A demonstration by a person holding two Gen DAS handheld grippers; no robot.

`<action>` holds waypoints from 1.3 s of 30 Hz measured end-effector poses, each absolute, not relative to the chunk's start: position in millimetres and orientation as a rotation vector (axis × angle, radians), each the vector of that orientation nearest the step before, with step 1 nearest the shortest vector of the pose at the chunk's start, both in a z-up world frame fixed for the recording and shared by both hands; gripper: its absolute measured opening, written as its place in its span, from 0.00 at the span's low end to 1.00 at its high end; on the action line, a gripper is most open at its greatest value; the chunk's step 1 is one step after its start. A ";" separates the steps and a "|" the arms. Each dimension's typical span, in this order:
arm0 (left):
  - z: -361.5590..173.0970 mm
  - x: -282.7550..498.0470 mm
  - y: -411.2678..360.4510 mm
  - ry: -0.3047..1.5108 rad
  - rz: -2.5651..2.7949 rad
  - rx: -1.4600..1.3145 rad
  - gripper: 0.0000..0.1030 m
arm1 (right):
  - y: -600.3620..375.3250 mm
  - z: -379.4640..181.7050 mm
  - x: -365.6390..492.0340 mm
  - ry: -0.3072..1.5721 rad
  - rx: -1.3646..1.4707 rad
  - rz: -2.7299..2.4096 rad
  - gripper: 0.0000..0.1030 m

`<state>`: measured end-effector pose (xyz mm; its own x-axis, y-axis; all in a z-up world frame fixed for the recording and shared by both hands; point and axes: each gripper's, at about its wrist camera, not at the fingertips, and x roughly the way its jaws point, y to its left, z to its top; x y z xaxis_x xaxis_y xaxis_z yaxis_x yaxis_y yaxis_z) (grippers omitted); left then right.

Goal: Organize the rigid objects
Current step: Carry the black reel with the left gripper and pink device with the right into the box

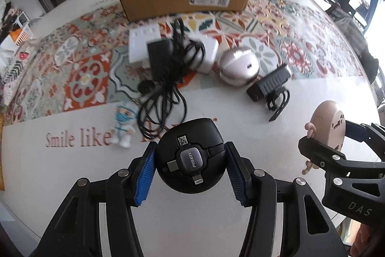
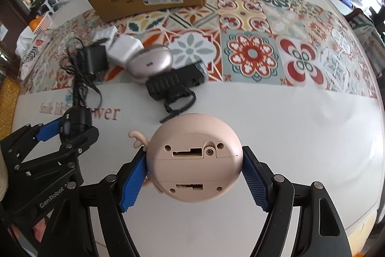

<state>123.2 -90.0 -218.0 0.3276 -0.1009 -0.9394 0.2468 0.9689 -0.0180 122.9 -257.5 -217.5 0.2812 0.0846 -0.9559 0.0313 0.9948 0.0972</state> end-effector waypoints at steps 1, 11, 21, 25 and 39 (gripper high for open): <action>-213.5 122.7 -88.7 1.207 -0.225 0.137 0.53 | -256.3 -213.8 123.5 1.279 0.104 0.040 0.73; -162.9 139.8 -68.2 1.074 -0.202 0.109 0.53 | -241.1 -166.5 138.3 1.158 0.093 0.073 0.73; -120.2 164.3 -56.5 0.949 -0.190 0.117 0.53 | -230.5 -125.3 164.0 1.023 0.082 0.076 0.72; -104.4 173.4 -52.5 0.903 -0.189 0.114 0.53 | -227.7 -110.5 175.1 0.976 0.080 0.077 0.73; -54.3 215.1 -48.2 0.776 -0.187 0.094 0.53 | -226.7 -61.1 223.4 0.818 0.068 0.089 0.73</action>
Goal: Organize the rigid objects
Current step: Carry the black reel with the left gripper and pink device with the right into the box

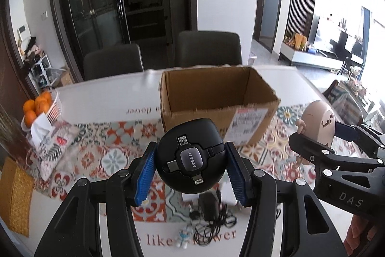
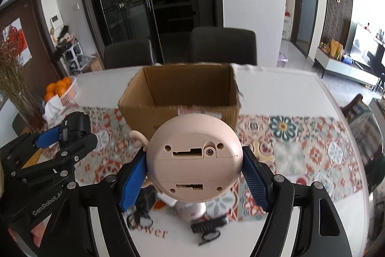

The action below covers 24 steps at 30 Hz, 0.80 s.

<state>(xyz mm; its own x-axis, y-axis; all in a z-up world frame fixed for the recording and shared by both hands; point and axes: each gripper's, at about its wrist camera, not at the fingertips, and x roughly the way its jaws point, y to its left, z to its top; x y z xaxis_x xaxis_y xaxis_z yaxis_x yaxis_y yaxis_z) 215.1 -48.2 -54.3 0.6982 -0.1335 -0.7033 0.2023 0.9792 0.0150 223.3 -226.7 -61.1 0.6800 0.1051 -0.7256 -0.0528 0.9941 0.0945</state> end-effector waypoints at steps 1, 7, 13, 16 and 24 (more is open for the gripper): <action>-51.8 218.0 -48.4 0.770 -0.188 0.094 0.53 | -227.0 -58.6 226.7 0.813 0.067 0.090 0.73; -36.6 242.1 -50.9 0.739 -0.185 0.089 0.53 | -229.8 -43.7 250.8 0.785 0.063 0.095 0.73; -25.7 266.9 -53.8 0.719 -0.176 0.096 0.53 | -233.4 -33.0 279.6 0.769 0.049 0.095 0.73; -21.1 280.4 -55.3 0.724 -0.182 0.091 0.53 | -232.3 -30.4 291.2 0.772 0.047 0.100 0.73; -21.4 316.7 -58.5 0.788 -0.224 0.085 0.53 | -234.7 -30.7 329.3 0.811 0.041 0.119 0.72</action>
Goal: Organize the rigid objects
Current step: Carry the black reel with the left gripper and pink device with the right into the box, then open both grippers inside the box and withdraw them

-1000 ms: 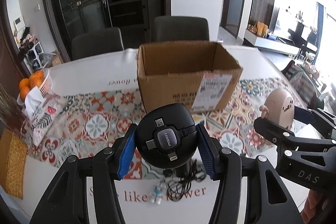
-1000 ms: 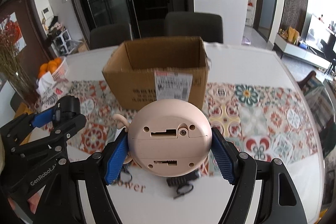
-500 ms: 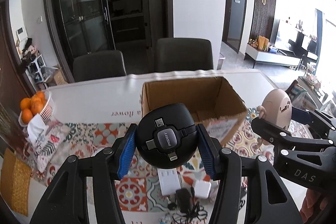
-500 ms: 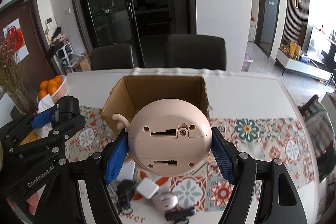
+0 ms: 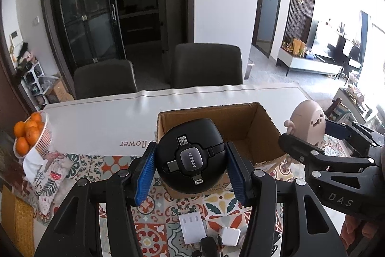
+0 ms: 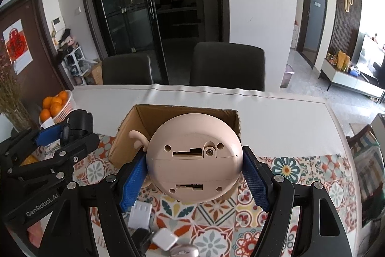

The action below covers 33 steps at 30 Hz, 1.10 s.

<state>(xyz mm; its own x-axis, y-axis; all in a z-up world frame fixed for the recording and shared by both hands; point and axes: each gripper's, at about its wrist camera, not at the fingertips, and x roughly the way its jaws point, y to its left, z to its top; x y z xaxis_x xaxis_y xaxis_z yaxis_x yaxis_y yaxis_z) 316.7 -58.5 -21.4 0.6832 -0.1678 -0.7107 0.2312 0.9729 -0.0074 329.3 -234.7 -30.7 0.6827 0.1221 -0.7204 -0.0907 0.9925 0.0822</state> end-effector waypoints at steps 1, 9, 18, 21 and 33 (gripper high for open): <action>-21.9 321.1 -59.2 0.794 -0.221 0.090 0.53 | -235.2 -31.1 333.9 0.817 0.041 0.119 0.73; -31.5 362.3 -69.0 0.885 -0.242 0.122 0.53 | -241.2 -50.3 377.3 0.938 0.051 0.158 0.72; -61.6 406.2 -73.8 1.031 -0.224 0.129 0.53 | -243.1 -90.2 426.6 1.124 0.077 0.185 0.72; -75.8 421.2 -73.5 1.097 -0.219 0.117 0.53 | -242.9 -103.9 442.6 1.182 0.080 0.191 0.72; -96.6 437.3 -74.6 1.169 -0.161 0.145 0.64 | -241.3 -134.0 462.5 1.287 0.048 0.188 0.73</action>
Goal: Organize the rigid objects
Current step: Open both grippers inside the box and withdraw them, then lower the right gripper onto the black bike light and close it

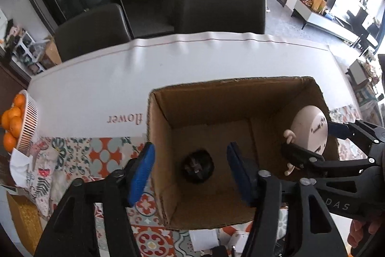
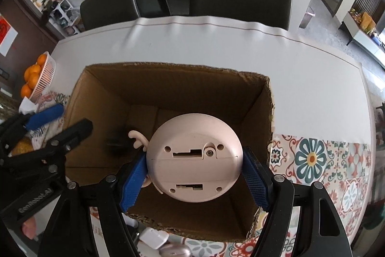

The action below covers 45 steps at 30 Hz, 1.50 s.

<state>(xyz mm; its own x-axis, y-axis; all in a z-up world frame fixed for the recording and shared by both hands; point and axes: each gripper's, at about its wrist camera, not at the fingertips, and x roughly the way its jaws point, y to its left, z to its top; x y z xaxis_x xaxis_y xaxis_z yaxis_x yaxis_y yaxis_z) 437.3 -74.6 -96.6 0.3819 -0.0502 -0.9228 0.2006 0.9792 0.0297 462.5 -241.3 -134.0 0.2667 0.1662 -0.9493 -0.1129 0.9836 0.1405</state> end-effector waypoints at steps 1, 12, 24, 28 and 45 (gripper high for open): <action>-95.6 437.0 -74.4 1.164 -0.155 0.154 0.66 | -240.9 -134.8 462.3 1.292 0.047 0.189 0.73; -73.3 411.6 -60.7 1.040 -0.055 0.219 0.83 | -237.2 -108.9 438.7 1.197 -0.011 0.111 0.82; -37.7 340.0 -48.8 0.903 -0.049 0.172 0.97 | -234.0 -47.9 353.0 0.966 -0.045 0.001 0.82; -29.2 310.7 -44.5 0.870 -0.062 0.151 1.00 | -230.3 -35.5 323.6 0.913 -0.043 0.009 0.83; -41.2 215.8 -39.5 0.860 -0.086 0.122 1.00 | -226.1 -47.6 233.1 0.889 -0.052 0.070 0.83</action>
